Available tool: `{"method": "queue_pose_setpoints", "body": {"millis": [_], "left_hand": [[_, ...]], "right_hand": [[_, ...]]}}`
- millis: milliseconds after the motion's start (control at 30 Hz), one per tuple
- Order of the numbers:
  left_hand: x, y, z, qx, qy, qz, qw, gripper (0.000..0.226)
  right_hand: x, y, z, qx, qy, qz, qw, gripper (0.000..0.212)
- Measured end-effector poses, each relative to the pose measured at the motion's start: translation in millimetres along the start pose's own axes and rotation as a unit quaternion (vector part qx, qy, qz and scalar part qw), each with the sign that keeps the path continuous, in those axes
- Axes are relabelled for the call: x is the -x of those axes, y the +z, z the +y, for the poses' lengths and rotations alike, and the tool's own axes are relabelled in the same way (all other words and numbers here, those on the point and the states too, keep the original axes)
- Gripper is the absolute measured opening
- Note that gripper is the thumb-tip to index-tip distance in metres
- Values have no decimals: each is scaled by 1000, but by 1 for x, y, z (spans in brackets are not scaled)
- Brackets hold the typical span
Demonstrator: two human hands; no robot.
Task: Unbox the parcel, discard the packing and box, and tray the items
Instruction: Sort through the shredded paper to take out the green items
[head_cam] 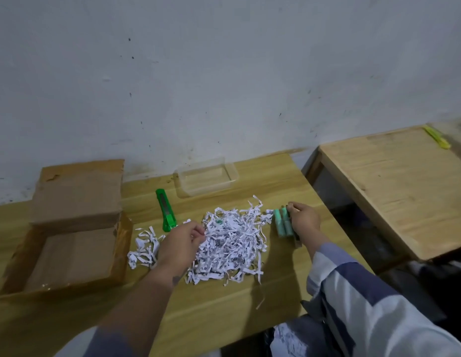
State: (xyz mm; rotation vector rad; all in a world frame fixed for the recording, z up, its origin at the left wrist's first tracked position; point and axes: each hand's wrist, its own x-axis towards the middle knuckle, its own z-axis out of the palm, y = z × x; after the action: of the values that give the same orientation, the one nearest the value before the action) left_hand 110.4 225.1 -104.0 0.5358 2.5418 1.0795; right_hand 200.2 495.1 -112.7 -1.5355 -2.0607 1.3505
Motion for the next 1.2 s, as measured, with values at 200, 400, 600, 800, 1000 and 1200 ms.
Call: {"method": "queue_pose_setpoints", "body": {"millis": [200,400,600,800,1000,1200], "left_hand": [[0,1,-3,-42,-5,10,999,12],[-3,4,6,-81,37,42,995,13],[-2,16,15,-142,131,-2,981,31],[13,16,-9,-256,140,-44,956,34],[18,-2,-31,-278,111,-69,952,42],[18,-4,-33,-304,92,-94,944,55]], "right_hand": [[-7,7,2,102,-10,-12,995,39],[18,16,-14,248,-140,-16,958,35],[67,47,-41,179,-372,-136,901,25],[79,61,-49,327,-371,-213,843,25],[72,75,-52,392,-315,-164,849,26],[65,93,-60,455,-241,-183,837,41]]}}
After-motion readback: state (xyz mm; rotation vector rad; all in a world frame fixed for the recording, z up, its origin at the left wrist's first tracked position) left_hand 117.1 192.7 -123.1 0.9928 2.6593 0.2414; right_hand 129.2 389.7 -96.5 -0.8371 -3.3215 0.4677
